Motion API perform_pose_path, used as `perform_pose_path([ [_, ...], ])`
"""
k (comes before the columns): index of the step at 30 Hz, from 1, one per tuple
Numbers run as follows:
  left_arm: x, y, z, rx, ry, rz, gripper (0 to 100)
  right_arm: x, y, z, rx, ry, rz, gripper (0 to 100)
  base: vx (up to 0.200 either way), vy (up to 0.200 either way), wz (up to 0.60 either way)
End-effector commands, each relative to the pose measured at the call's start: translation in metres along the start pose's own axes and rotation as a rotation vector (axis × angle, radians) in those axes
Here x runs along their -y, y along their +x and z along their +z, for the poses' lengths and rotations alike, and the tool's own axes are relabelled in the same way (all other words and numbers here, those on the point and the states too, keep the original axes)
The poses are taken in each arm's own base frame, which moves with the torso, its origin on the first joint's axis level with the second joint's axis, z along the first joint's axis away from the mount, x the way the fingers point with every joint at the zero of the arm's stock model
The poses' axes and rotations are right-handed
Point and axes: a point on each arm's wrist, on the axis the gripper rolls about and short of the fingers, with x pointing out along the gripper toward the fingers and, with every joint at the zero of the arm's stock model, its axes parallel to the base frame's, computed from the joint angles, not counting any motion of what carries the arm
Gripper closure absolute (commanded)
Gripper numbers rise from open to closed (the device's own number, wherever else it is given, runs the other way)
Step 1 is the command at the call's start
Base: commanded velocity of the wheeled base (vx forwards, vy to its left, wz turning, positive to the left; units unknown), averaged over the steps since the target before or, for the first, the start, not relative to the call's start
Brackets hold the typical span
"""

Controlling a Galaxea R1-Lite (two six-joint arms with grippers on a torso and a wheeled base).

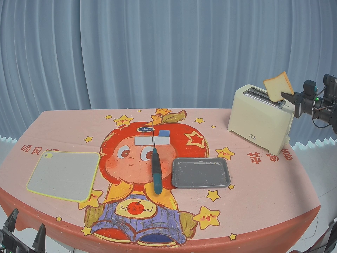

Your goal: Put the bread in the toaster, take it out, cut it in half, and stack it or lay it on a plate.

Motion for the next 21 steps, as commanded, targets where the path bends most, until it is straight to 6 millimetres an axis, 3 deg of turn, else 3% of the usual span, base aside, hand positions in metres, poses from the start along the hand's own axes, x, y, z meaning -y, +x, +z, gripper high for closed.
perform_pose_path([
  [1, 0.0, 0.0013, -0.0049, -0.017, 0.0, 0.0, 0, 0.0001, 0.0039, -0.0069, -0.016, 0.001, 0.007, 100, 0.0, 0.0, 0.0],
  [21, 0.0, 0.0014, -0.0049, -0.019, -0.002, 0.0, 0, -0.0057, 0.0116, -0.0084, -0.022, 0.002, 0.031, 100, 0.0, 0.0, 0.0],
])
